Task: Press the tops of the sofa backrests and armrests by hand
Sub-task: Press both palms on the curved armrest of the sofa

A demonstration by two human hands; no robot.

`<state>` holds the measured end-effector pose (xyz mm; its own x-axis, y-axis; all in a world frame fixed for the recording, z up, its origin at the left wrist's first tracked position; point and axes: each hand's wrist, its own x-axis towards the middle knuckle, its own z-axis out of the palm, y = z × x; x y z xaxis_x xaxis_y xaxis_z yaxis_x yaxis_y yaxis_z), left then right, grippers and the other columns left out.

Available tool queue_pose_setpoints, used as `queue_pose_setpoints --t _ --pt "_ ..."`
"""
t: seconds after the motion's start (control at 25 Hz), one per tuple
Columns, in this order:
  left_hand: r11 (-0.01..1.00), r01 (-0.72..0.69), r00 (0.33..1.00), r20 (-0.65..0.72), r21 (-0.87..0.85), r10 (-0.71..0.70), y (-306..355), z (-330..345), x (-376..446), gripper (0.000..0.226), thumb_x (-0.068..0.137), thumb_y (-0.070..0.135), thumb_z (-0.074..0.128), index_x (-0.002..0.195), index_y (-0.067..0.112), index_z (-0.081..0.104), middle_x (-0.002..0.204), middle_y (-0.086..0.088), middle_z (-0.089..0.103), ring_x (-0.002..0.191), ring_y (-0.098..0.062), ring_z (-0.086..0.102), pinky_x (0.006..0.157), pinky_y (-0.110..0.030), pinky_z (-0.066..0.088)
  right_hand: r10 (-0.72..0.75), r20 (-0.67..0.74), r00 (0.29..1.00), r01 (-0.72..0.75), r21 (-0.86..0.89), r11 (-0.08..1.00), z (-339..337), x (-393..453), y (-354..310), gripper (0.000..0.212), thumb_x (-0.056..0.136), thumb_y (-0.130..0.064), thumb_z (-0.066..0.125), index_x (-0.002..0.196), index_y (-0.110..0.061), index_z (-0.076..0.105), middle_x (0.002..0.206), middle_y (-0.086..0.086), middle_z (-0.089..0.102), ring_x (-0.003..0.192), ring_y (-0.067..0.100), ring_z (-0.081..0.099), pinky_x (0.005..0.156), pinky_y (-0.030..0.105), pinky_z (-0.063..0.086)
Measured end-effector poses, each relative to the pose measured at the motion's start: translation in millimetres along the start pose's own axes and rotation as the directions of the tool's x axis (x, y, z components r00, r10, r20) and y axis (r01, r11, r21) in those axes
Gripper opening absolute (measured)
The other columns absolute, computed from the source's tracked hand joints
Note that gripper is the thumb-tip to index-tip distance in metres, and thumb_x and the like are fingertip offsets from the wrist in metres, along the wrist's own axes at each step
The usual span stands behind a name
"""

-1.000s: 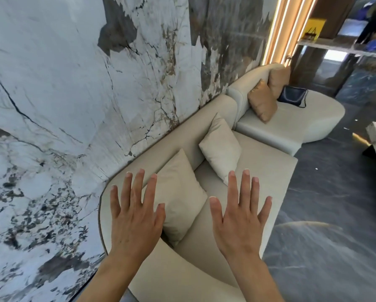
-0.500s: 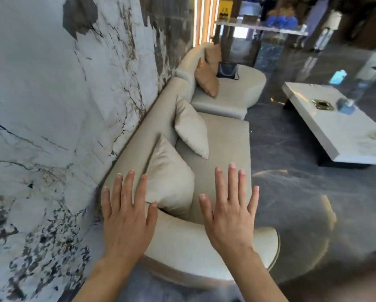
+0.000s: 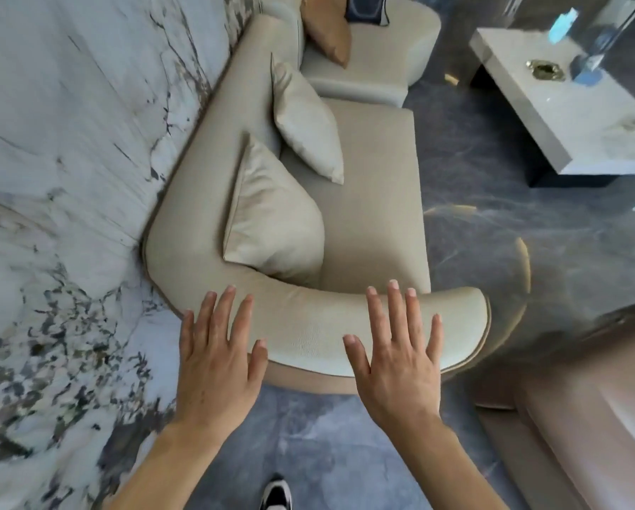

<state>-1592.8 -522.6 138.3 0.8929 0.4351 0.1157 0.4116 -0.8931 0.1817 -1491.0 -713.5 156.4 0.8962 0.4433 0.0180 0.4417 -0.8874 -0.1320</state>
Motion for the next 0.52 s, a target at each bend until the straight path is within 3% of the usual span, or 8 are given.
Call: queue_pose_setpoints --t 0.2,0.4,0.52 --pt "0.998 -0.064 0.995 0.069 -0.027 0.066 -8 100 4 0.061 0.096 0.047 0.029 0.145 0.013 0.043 0.155 -0.012 0.037 0.147 -0.034 0.024 0.119 -0.056 0.016 -0.016 0.133 0.991 0.018 -0.014 1.000 107 -5 22 0.069 0.090 -0.063 -0.003 0.150 -0.030 -0.010 0.163 0.000 -0.007 0.144 0.018 -0.021 0.117 0.050 -0.013" --pt "0.995 -0.103 0.995 -0.006 0.009 0.103 -18 177 30 0.061 0.094 0.047 0.032 0.142 0.012 0.046 0.153 -0.008 0.044 0.145 -0.032 0.031 0.119 -0.057 0.017 -0.028 0.031 0.999 0.027 0.033 0.999 180 15 29 0.067 0.095 -0.057 0.017 0.151 -0.022 0.027 0.160 0.006 0.023 0.148 0.026 0.017 0.118 0.051 0.008" --pt "0.990 -0.117 0.985 -0.120 0.080 0.126 -20 194 35 0.059 0.092 0.042 0.035 0.143 0.015 0.048 0.150 -0.006 0.048 0.141 -0.033 0.040 0.117 -0.056 0.021 -0.031 -0.089 0.996 0.033 0.018 0.999 199 20 31 0.063 0.094 -0.053 0.027 0.147 -0.020 0.038 0.155 0.005 0.037 0.143 0.026 0.031 0.114 0.053 0.019"
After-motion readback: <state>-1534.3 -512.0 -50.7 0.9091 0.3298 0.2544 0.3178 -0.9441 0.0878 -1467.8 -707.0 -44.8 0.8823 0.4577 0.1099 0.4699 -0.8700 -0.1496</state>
